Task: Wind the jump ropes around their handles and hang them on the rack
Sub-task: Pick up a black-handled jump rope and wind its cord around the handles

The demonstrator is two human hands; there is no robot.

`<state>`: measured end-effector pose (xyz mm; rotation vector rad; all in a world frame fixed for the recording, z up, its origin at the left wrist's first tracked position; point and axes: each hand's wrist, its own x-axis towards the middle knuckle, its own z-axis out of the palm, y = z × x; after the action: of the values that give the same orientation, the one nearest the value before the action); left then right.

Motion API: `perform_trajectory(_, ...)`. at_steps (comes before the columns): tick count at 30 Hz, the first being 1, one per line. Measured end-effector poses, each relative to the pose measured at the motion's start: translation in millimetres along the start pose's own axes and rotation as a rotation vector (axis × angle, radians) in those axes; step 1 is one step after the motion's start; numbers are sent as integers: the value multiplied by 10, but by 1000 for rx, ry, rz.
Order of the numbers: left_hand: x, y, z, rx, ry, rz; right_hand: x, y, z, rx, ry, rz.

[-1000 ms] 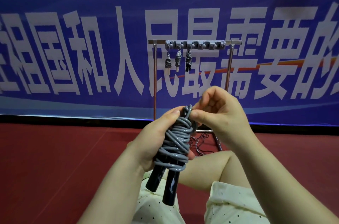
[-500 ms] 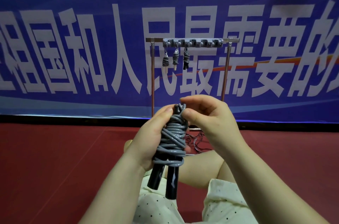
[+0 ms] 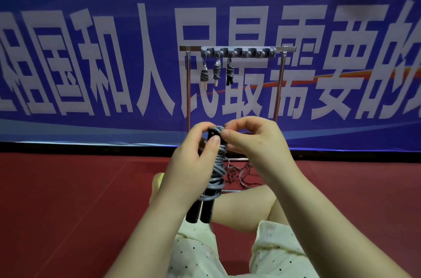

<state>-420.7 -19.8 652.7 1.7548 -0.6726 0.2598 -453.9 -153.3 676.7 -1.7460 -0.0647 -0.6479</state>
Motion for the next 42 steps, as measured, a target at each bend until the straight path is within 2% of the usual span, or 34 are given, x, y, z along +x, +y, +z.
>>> perform_trajectory(3,2,22,-27,48,8,36,11,-30,-5,-30,-35,17)
perform_trajectory(9,45,-16,-19,138,-65,-39,15,65,50,-168,-59,61)
perform_trajectory(13,88,-71,9,113,-118,-128,37,145,63,29,-21,137)
perform_trajectory(17,160,-124,14,41,-129,-140,95,171,74,201,12,187)
perform_trajectory(20,226,-159,46,-30,-121,-164,176,186,50,131,-24,125)
perform_trajectory(23,323,-220,77,-78,-112,-180,327,175,-19,-48,-87,79)
perform_trajectory(26,501,-242,125,-138,-131,-166,549,214,-76,-151,-47,45)
perform_trajectory(31,865,-185,219,-180,-236,-148,887,302,-178,286,46,137)
perform_trajectory(35,1161,-141,314,-201,-287,-114,1181,331,-300,500,128,195)
perform_trajectory(40,1605,-156,501,-252,-374,-192,1594,272,-481,478,105,241)
perform_trajectory(42,1776,-212,578,-401,-426,-280,1795,260,-577,461,115,278)
